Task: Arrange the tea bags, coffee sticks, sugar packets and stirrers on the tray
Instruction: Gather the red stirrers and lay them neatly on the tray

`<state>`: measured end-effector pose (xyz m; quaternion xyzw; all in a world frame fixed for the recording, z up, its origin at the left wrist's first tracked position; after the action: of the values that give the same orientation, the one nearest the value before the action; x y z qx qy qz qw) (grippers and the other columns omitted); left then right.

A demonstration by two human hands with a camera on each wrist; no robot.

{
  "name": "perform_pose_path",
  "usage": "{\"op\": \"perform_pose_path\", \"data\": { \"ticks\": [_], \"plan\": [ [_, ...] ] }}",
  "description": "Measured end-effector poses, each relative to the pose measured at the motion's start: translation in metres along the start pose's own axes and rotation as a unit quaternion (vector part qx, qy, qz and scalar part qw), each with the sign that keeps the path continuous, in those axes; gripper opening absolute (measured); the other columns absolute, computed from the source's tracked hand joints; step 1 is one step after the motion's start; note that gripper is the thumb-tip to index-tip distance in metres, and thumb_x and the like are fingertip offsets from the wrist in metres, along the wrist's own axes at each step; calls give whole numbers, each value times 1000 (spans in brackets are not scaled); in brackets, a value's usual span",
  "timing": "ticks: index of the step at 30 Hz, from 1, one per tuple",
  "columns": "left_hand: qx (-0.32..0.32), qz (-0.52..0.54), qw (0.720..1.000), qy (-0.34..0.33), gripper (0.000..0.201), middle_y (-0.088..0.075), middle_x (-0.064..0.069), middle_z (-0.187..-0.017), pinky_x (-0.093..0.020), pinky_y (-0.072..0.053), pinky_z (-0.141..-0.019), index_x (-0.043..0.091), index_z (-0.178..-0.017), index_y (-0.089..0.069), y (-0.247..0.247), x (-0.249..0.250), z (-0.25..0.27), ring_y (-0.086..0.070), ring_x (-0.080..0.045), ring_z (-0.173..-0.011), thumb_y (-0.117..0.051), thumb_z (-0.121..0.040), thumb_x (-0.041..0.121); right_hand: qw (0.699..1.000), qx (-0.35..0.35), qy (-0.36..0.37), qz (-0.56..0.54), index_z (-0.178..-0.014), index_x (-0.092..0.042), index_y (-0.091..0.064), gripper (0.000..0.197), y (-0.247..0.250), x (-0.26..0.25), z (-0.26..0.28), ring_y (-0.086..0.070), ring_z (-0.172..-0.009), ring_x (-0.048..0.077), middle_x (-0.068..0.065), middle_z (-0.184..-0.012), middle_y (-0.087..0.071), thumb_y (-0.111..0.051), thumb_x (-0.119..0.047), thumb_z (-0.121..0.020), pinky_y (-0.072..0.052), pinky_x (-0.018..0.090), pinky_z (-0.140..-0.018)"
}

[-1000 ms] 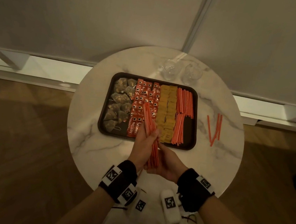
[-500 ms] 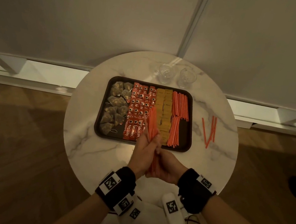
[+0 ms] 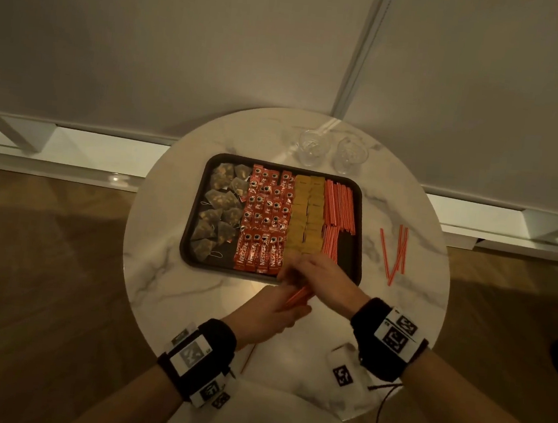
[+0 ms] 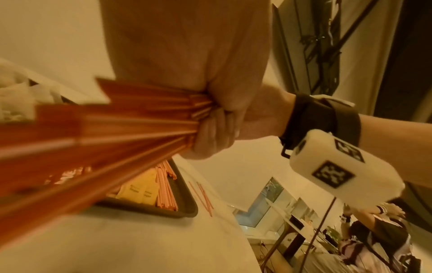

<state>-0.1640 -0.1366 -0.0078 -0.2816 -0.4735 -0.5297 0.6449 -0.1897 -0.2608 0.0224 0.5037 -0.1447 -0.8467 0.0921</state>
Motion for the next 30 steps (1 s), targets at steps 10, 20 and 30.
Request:
{"op": "perform_pose_path", "data": {
  "ticks": [10, 20, 30],
  "plan": [
    [-81, -32, 987, 133, 47, -62, 1, -65, -22, -40, -43, 36, -114, -45, 24, -14, -2, -49, -9, -46, -66, -85, 5, 820, -50, 166, 545, -130, -16, -51, 49, -33, -6, 26, -49, -117, 21, 3, -128, -54, -63, -33, -86, -35, 39, -108],
    [-188, 81, 960, 190, 42, -65, 2, -64, -21, -39, -42, 27, -106, -52, 4, -29, -3, -47, -7, -44, -69, -82, -4, 812, -120, 79, 566, -112, -9, -63, 31, -57, 14, 15, -65, -85, 26, 8, -102, -69, -56, -35, -96, -41, 32, -65],
    [-55, 106, 978, 168, 43, -76, -9, -98, -22, -52, -51, 13, -116, -67, 51, -37, 10, -69, -17, -71, -43, -101, 46, 877, -50, -21, 477, -87, -15, -62, 31, -28, 47, 14, -54, -67, 18, 0, -79, -56, -44, -38, -98, -52, 34, -69]
  ]
}}
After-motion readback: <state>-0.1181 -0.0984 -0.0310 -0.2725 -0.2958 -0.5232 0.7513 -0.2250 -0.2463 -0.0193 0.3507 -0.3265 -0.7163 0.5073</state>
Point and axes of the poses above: each hand's wrist, its own z-axis away from the middle knuckle, its own y-axis out of the back of the hand, x = y × z, the point moved 4 cm from there along -z, towards the middle knuckle
